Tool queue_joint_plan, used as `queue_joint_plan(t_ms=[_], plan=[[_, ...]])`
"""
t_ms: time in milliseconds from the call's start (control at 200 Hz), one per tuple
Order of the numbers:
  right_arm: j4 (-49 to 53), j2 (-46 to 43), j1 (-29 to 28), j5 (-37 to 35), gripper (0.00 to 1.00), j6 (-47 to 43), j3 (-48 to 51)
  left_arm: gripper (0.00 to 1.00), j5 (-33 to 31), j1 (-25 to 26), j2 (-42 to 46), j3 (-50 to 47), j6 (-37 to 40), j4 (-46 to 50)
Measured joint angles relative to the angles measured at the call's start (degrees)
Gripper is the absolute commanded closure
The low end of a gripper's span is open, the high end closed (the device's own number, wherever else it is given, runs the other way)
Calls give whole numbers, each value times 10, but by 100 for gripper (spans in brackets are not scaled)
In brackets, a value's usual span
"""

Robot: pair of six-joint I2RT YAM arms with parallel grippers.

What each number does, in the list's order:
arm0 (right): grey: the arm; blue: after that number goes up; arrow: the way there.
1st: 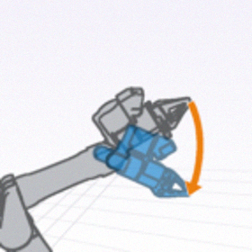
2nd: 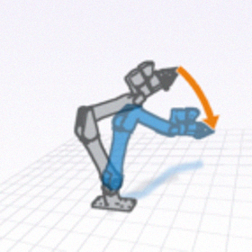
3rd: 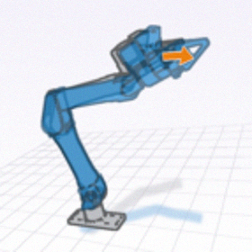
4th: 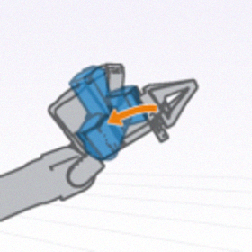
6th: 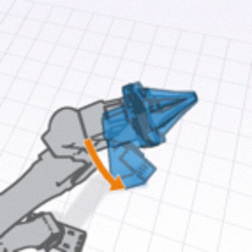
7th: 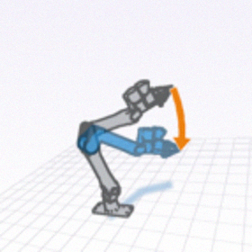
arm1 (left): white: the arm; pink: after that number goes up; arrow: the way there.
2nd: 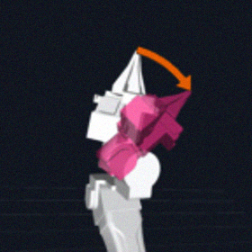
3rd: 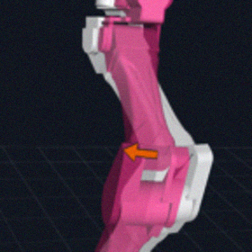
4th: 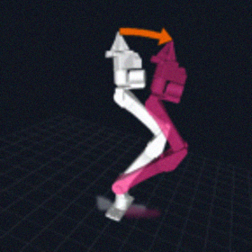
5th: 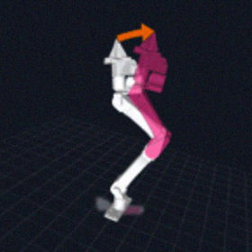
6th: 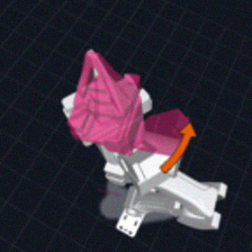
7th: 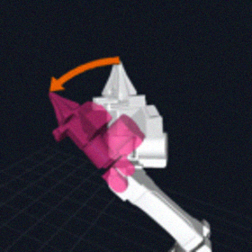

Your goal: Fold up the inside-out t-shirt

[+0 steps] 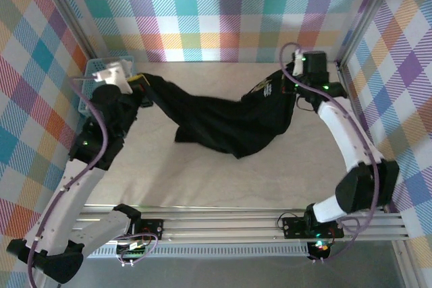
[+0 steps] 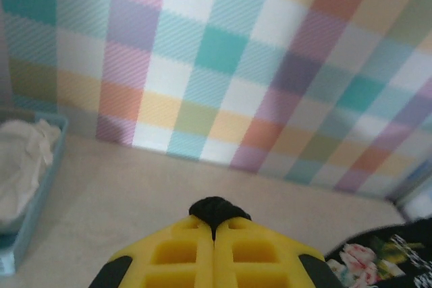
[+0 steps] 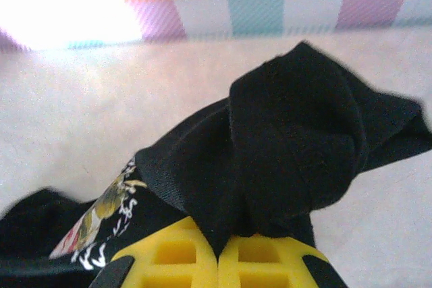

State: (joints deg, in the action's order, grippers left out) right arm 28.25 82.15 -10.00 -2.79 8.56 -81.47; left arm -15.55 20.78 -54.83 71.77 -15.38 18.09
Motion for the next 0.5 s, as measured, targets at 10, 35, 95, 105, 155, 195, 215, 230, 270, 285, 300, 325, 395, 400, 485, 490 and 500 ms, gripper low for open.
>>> queue_joint_plan(t_ms=[10,35,95,105,155,195,215,230,270,285,300,325,395,400,485,490,500], plan=[[0,-7,2,0,94,1,0,100,3,-6,0,6,-2,1],[-1,-17,5,1,93,2,-1,100,9,-16,-1,17,-4,2],[-2,-41,7,5,92,5,-1,100,24,-42,0,40,-12,3],[-1,-44,7,6,91,6,-1,100,26,-46,1,43,-13,4],[-1,-52,7,12,90,10,0,100,33,-58,5,49,-18,5],[-3,-55,7,19,90,13,4,100,40,-64,9,49,-20,12],[-3,-56,7,21,89,16,8,100,43,-66,11,49,-20,16],[-4,-57,7,23,89,16,12,100,45,-68,12,48,-21,18],[-6,-58,7,29,88,20,26,100,51,-69,14,43,-23,21],[-7,-58,7,32,88,22,31,100,55,-69,15,41,-23,22],[-8,-58,7,35,88,23,38,100,57,-70,17,39,-24,24],[-7,-56,7,40,88,27,47,100,61,-70,18,35,-24,28],[-6,-39,7,55,86,34,64,100,77,-70,20,19,-26,37],[-7,-37,7,57,86,35,64,100,78,-70,20,18,-26,37],[-16,16,7,83,81,46,69,100,97,-70,23,-5,-29,47],[-16,18,7,84,81,46,69,100,98,-71,23,-6,-29,47],[-19,26,7,87,80,46,68,100,100,-71,23,-9,-29,49]])
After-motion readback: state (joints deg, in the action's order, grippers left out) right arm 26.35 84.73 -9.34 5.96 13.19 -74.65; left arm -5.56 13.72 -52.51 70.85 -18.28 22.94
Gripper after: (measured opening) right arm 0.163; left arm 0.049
